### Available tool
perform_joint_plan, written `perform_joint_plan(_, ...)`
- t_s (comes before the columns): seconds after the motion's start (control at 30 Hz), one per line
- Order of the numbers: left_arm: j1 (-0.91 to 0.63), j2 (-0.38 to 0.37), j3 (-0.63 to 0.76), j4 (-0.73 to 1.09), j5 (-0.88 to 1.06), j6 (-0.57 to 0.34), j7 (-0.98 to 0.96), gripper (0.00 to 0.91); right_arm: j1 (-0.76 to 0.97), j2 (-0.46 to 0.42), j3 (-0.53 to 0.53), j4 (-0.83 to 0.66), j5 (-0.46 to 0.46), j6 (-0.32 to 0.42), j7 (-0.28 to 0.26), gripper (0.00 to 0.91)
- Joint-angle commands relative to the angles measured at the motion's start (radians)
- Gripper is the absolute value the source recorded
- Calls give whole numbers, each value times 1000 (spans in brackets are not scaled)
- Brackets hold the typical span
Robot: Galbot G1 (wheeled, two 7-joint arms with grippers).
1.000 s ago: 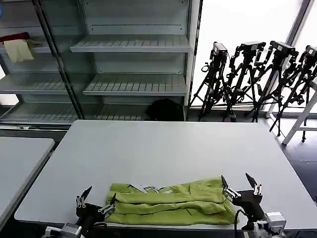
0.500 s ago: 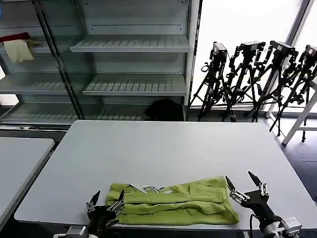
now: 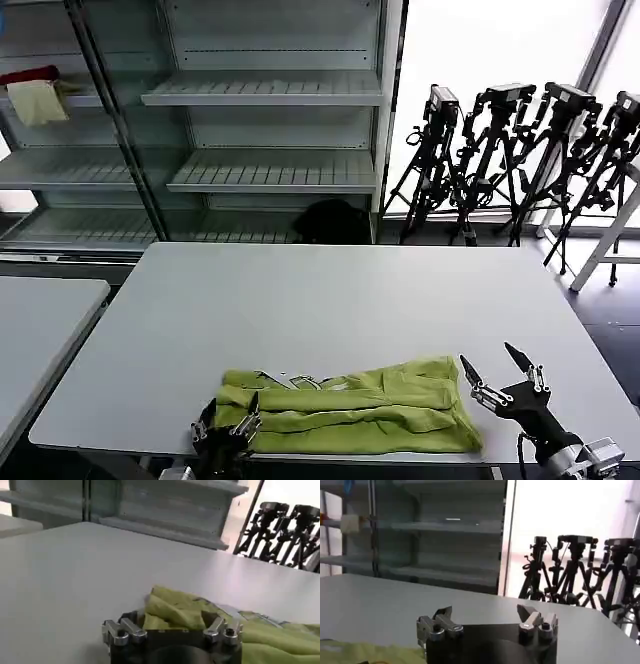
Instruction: Fold and organize the clothes.
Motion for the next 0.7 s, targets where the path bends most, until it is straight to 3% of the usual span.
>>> perform_joint_plan(0.03, -7, -25, 37, 83, 4, -48, -3, 10, -6, -2, 11, -11, 5, 17, -23, 907)
perform_joint_plan(0.4, -44, -32, 68, 24, 7, -73, -32, 0, 4, 6, -1, 5, 5, 14, -24, 907)
perform_joint_plan(0.57, -91, 22, -42, -56, -58, -4, -63, 0, 8, 5, 10, 5, 7, 15, -23, 907)
perform_joint_plan(0.7, -142, 85, -208, -56, -148, 41, -87, 0, 33, 1, -8, 5, 6, 9, -20, 907)
